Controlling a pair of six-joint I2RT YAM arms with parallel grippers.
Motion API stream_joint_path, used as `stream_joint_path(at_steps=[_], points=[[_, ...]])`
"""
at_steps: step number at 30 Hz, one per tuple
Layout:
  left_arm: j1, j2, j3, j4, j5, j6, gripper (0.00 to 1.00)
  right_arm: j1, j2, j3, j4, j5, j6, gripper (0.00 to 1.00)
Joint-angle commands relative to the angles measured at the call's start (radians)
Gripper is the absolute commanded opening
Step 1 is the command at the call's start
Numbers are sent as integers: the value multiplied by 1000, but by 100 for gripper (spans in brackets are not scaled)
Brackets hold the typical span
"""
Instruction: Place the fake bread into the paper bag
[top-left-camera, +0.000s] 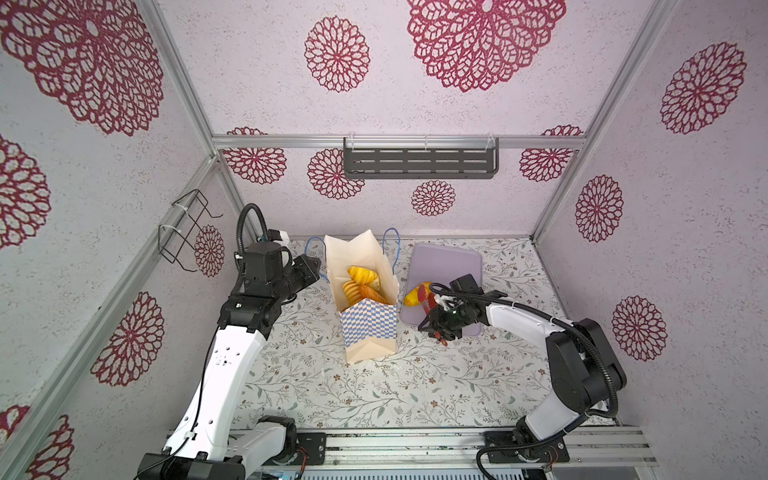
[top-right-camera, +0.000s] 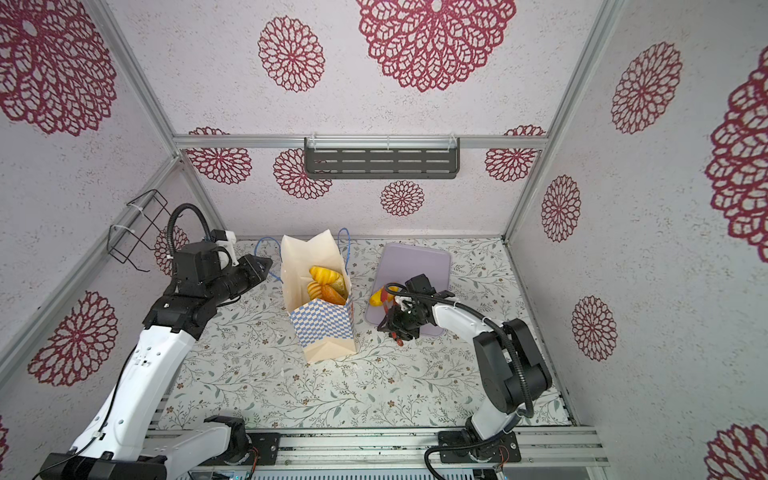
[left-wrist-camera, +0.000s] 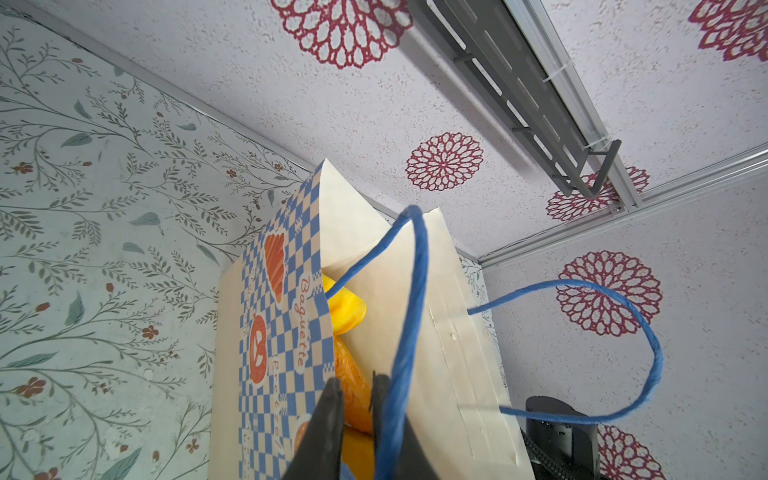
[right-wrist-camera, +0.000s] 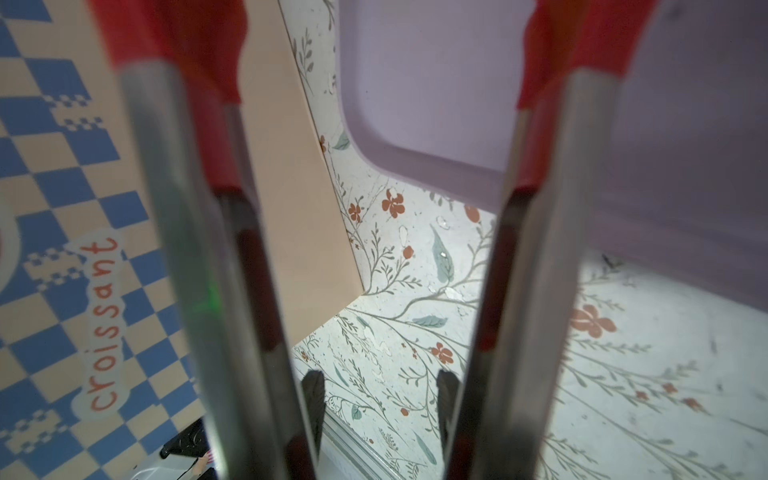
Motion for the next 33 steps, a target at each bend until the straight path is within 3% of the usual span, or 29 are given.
stream_joint_path(at_steps=[1, 21, 33], points=[[10, -11, 3, 28, 12, 19, 19, 1, 14, 42, 29, 6, 13, 47], [13, -17, -26, 52, 16, 8, 19, -11, -45, 92, -135, 46, -48, 51], [19, -35, -46, 53, 10, 9, 19, -10, 57, 176, -158, 39, -81, 51]])
